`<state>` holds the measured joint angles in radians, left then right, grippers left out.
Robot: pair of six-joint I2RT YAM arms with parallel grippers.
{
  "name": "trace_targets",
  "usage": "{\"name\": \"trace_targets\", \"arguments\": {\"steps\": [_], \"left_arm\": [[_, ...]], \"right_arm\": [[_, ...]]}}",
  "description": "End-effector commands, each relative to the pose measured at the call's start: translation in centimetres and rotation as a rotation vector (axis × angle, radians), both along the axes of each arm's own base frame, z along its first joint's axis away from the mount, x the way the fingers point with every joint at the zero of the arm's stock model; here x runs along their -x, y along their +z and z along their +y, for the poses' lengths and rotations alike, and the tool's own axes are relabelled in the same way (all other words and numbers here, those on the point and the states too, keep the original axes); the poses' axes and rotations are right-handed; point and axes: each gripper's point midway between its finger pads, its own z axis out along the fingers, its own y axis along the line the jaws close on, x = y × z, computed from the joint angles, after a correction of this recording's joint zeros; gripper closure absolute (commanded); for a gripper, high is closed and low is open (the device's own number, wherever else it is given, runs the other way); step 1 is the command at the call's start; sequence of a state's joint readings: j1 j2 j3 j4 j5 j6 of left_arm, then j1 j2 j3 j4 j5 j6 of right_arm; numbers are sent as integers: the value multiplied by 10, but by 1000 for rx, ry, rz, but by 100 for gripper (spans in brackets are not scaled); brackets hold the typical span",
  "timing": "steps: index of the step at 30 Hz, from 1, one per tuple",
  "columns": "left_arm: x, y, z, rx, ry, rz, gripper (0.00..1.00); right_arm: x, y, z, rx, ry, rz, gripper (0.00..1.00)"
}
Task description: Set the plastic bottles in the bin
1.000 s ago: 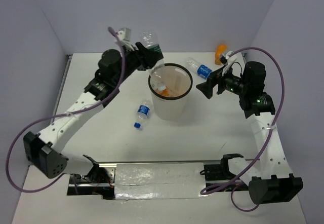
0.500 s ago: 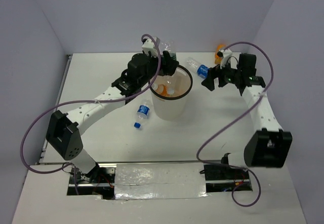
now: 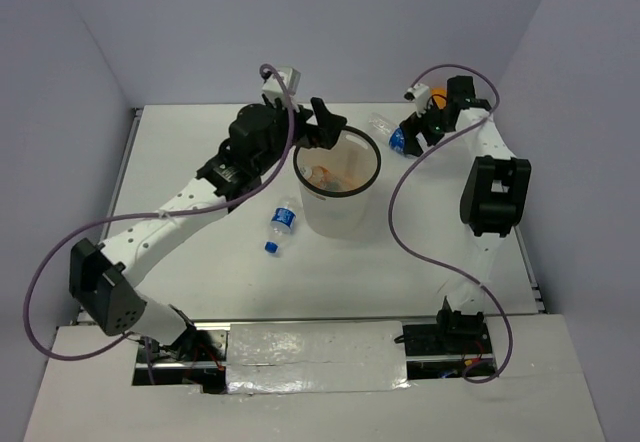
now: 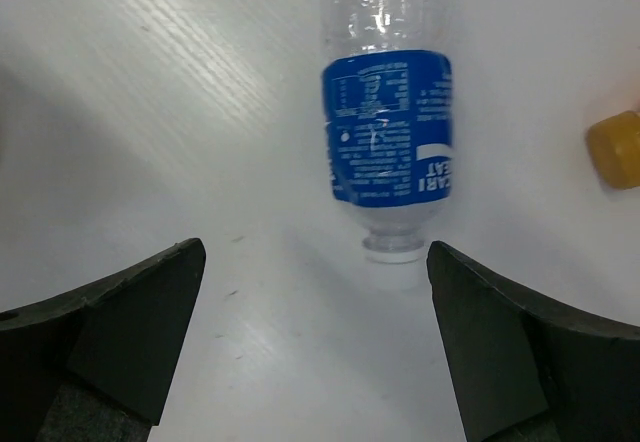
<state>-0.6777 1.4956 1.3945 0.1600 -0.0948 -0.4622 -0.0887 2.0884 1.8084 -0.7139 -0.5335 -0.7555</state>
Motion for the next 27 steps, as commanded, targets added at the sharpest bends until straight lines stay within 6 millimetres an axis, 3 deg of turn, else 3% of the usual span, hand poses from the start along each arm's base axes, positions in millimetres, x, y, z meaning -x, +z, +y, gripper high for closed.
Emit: {"name": "trace_targets", "arguments": {"steps": [1,3,4,5,7,8,9,10,11,12,13,14,15,16,17,18,20,23,25,27], "left_arm": [[21,40,28,42,45,-79,1],[27,26,40,29,80,-48,1],[33,35,54,46,115,-60,1],[36,30,63,39,136,-47,1],[44,11,85,30,191,0,1],[48,21,93,57,211,-13,1],[51,2,99,48,229,29,0],[57,6,113,69,254,22,1],[59,-14,122,47,285,59,1],[67,-13,131,77,304,65,1],[68,-18,138,89,324,78,1],[71,-39,144,77,348,128,1],[78,-40,150,94,353,131,1],[84,-59,155,110,374,179,1],[86,-56,157,119,373,171,1],[88,-61,159,124,377,182,1],[93,-73,162,141,387,213,1],[97,-87,163,150,388,245,1],[98,-98,160,152,380,267,0],[98,-108,159,150,377,290,1]], "right_arm": [[-28,20,-4,99,53,-97,0],[-38,2,-1,118,61,-78,0],[-45,4,1,122,59,-93,0],[-51,-6,2,123,61,-89,0],[-59,-19,9,130,69,-88,0],[-61,-23,12,133,72,-86,0],[-63,-25,18,137,83,-87,0],[-66,-34,20,136,87,-78,0],[-70,-35,22,135,89,-87,0],[-76,-35,19,150,76,-97,0],[-80,-44,33,163,92,-102,0],[-84,-45,34,173,86,-113,0],[-89,-44,33,171,66,-123,0],[-95,-52,32,173,48,-115,0],[-101,-41,32,172,45,-141,1],[-99,-53,30,175,41,-105,1],[-104,-55,30,180,43,-102,4],[-94,-61,27,205,60,-80,10],[-86,-68,25,218,71,-60,22],[-79,-59,24,212,71,-52,33]]}}
